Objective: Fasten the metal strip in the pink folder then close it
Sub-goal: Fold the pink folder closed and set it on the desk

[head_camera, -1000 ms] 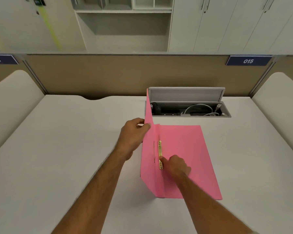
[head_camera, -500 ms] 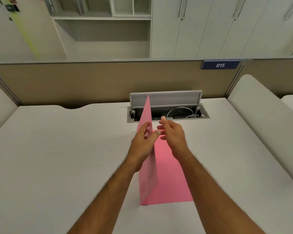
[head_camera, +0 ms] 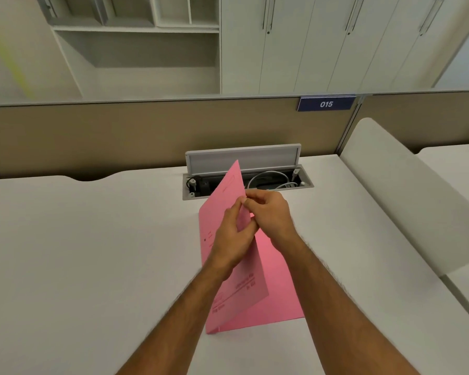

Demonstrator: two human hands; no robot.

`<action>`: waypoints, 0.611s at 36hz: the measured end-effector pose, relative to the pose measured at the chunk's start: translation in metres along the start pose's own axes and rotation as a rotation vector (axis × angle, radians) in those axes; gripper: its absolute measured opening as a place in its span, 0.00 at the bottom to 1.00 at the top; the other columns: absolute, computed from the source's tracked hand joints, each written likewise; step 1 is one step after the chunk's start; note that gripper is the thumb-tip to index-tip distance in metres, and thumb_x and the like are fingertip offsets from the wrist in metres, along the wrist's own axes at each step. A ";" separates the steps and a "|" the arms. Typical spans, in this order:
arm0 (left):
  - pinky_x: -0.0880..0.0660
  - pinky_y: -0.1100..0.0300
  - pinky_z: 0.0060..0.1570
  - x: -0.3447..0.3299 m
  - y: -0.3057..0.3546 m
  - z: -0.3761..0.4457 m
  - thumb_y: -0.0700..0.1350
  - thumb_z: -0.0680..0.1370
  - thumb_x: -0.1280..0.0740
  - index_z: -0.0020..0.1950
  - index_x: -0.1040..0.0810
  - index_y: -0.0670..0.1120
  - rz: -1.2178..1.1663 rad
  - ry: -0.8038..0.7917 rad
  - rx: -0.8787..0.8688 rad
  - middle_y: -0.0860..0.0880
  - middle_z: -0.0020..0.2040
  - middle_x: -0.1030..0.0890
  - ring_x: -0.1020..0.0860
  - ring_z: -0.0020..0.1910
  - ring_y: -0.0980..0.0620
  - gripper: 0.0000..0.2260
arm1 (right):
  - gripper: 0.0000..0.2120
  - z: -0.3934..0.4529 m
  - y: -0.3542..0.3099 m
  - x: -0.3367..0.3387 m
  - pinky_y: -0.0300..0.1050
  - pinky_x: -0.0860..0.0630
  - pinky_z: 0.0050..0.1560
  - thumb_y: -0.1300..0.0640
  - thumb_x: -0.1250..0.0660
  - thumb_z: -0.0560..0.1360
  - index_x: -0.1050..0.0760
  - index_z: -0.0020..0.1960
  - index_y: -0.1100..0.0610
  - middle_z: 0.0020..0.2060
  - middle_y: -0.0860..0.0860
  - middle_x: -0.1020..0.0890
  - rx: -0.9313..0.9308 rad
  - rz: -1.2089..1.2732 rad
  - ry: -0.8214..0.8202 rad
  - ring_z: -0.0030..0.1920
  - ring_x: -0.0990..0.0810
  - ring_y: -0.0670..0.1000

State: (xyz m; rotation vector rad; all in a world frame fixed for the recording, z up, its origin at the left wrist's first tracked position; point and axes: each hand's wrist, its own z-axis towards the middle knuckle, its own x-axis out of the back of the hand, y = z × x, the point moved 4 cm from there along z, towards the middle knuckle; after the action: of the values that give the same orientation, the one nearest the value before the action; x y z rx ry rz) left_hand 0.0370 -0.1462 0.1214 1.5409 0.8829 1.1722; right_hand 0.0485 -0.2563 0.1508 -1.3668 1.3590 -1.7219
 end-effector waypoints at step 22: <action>0.49 0.25 0.71 -0.017 -0.112 -0.002 0.77 0.71 0.44 0.80 0.54 0.65 0.656 -0.183 0.269 0.47 0.84 0.56 0.55 0.81 0.38 0.42 | 0.22 0.006 0.064 0.018 0.54 0.23 0.62 0.63 0.39 0.80 0.32 0.74 0.57 0.64 0.58 0.25 -0.043 -0.576 0.087 0.65 0.27 0.58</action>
State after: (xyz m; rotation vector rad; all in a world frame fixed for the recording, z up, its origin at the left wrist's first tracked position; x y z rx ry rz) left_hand 0.0312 -0.1318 0.0095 2.2198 0.4243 1.3650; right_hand 0.0381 -0.2957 0.0976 -1.8550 1.1129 -2.1407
